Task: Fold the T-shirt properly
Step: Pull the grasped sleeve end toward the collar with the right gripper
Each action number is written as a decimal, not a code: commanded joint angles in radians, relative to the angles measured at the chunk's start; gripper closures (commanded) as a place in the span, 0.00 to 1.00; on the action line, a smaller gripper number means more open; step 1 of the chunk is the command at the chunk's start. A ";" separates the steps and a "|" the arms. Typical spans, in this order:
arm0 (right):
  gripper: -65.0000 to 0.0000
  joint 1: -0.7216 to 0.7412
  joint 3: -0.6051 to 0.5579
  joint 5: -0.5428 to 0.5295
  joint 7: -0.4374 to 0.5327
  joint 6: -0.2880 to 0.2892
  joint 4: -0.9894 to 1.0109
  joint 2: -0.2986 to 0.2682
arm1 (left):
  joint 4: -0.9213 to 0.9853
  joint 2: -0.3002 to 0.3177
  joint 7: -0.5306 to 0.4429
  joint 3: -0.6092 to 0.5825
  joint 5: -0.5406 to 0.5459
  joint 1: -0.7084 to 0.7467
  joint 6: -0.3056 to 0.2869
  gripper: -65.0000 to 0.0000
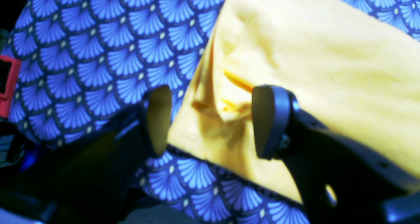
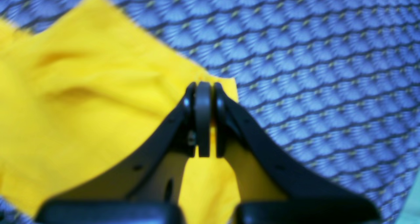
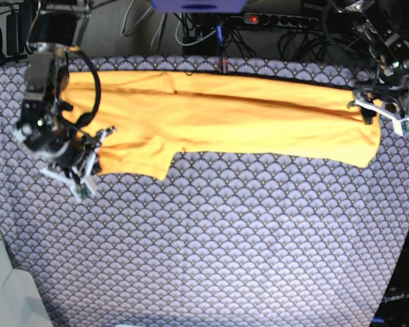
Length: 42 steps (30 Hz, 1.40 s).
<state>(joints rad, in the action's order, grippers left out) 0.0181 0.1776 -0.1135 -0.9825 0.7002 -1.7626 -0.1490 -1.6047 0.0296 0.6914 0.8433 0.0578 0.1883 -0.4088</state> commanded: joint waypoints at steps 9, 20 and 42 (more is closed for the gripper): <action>1.00 -0.172 0.003 -0.033 0.032 -0.002 -0.188 -0.007 | -0.021 0.011 -0.022 0.003 0.007 -0.010 0.000 0.42; 1.00 -0.344 0.003 -0.033 0.182 -0.002 -0.196 -0.039 | -0.021 0.011 -0.022 0.003 0.004 -0.005 -0.002 0.42; 1.00 -0.441 0.084 -0.033 0.353 -0.002 -0.176 -0.116 | -0.021 0.014 -0.022 0.003 0.004 -0.005 -0.002 0.42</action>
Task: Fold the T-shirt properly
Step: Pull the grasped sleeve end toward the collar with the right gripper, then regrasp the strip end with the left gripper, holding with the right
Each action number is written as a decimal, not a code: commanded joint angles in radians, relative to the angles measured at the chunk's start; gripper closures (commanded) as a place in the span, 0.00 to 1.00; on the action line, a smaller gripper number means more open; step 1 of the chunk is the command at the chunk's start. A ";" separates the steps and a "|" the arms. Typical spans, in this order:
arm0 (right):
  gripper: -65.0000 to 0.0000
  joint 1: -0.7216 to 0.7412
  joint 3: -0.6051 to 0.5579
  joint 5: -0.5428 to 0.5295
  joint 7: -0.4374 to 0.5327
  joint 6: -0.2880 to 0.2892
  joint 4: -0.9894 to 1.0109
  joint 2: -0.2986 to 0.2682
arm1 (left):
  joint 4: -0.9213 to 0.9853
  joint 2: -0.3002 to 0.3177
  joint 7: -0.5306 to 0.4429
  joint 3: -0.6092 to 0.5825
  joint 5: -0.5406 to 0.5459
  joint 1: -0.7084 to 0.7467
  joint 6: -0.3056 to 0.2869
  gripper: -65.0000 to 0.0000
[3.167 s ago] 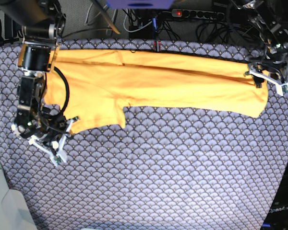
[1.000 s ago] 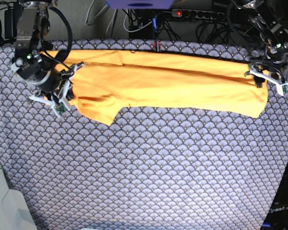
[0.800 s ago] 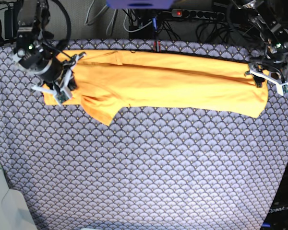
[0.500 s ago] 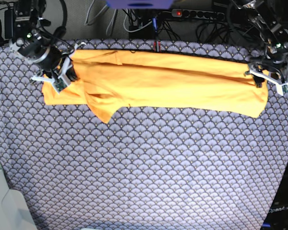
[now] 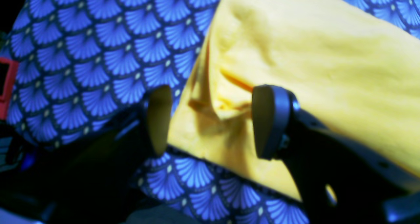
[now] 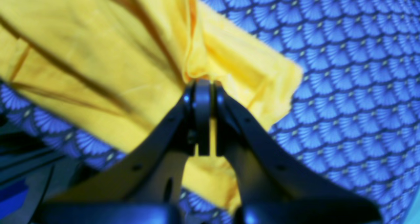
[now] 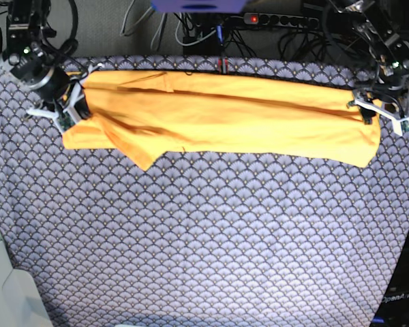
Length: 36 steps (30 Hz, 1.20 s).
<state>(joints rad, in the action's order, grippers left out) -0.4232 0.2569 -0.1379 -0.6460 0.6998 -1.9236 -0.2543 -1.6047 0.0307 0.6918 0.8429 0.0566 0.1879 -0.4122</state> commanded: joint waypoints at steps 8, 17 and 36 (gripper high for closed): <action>1.00 -0.050 0.003 -0.009 0.056 -0.002 -0.015 -0.012 | -0.021 0.018 -0.022 0.003 0.005 -0.005 0.002 0.42; 1.00 -0.118 0.005 -0.007 0.170 -0.002 0.006 -0.044 | -0.021 0.019 -0.022 0.003 0.005 -0.005 0.002 0.42; 1.00 -0.030 0.045 -0.007 0.231 -0.002 0.168 -0.073 | -0.021 0.021 -0.022 0.003 0.004 -0.003 0.002 0.42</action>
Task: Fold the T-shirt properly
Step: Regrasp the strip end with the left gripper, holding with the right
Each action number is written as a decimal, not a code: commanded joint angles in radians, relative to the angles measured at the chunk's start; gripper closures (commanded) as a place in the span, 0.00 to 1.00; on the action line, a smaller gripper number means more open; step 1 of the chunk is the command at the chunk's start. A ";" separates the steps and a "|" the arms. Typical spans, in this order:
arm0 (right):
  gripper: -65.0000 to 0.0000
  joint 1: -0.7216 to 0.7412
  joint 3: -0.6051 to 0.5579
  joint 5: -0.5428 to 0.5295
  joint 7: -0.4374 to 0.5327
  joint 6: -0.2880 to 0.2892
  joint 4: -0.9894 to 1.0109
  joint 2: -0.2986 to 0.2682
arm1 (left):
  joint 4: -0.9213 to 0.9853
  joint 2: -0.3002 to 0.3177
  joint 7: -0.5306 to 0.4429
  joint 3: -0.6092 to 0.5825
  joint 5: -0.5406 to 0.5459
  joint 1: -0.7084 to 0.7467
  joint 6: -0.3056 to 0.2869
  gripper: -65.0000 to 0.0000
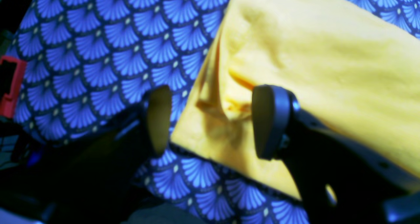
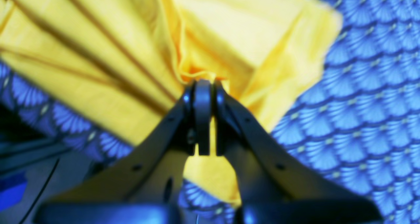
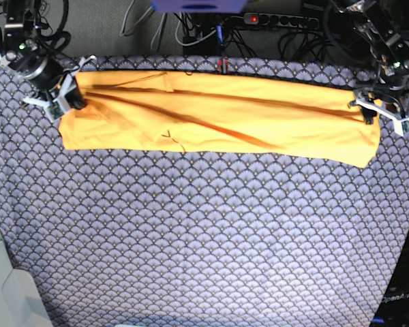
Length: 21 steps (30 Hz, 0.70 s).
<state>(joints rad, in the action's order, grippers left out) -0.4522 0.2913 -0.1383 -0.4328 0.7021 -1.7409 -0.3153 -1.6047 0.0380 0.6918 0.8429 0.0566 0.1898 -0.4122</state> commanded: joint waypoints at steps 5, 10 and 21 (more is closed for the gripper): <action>1.00 0.034 0.038 -0.007 -0.037 -0.004 -0.017 -0.014 | -0.021 0.013 -0.022 0.003 0.004 -0.005 0.002 0.42; 1.00 0.068 0.038 -0.007 -0.111 -0.004 -0.017 -0.017 | -0.021 0.013 -0.022 0.003 0.004 -0.005 0.002 0.42; 1.00 0.079 0.032 -0.007 -0.139 -0.004 -0.017 0.006 | -0.012 0.027 -0.022 0.003 0.004 -0.005 0.002 0.42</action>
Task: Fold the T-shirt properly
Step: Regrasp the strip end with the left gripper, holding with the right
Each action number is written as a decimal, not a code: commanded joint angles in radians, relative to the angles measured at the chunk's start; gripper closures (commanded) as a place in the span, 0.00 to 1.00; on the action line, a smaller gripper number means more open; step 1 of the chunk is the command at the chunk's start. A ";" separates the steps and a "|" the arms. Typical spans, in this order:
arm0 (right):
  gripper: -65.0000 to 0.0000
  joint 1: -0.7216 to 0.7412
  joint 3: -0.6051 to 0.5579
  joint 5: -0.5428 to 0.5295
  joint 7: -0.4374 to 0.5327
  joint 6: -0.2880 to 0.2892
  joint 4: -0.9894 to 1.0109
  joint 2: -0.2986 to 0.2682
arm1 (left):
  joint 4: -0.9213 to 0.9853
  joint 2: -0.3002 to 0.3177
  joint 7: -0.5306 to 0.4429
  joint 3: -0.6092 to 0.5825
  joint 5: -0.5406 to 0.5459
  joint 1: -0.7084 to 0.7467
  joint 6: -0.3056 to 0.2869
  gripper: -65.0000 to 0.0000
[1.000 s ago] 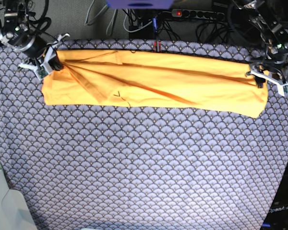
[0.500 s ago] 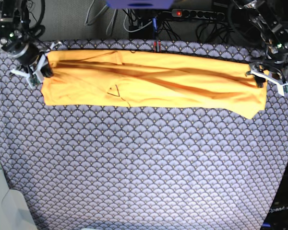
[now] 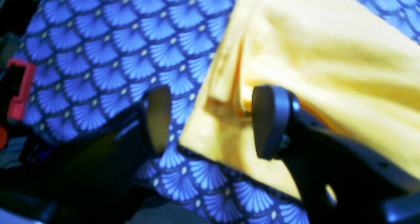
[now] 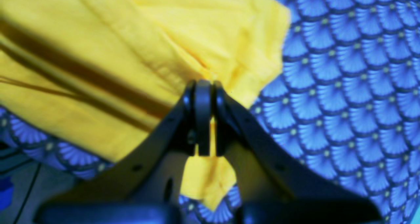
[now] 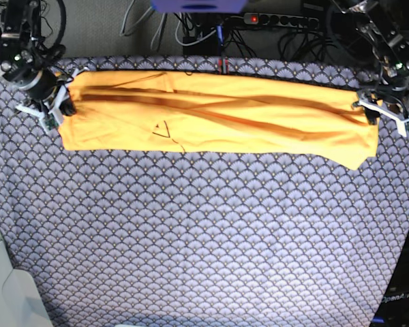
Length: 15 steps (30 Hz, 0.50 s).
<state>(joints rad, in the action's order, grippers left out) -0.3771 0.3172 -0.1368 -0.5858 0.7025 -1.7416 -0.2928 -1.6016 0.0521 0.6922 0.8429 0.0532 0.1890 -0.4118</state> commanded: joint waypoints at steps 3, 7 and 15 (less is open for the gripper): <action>1.00 0.000 -0.002 -0.008 0.014 -0.004 -0.016 -0.013 | -0.016 0.013 -0.024 0.003 0.007 -0.004 0.001 0.42; 0.85 -0.004 -0.026 -0.008 0.014 -0.004 -0.016 -0.010 | -0.022 0.013 -0.024 0.003 0.007 -0.004 0.001 0.42; 0.57 -0.003 -0.023 -0.010 0.013 -0.004 -0.030 0.007 | -0.090 0.001 -0.032 0.077 0.020 0.014 0.000 0.41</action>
<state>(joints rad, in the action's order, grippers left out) -0.3832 0.2855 -0.1352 -0.5922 0.7021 -1.7481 -0.2718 -1.6669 0.0387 0.6903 0.9207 0.0601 0.2115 -0.4152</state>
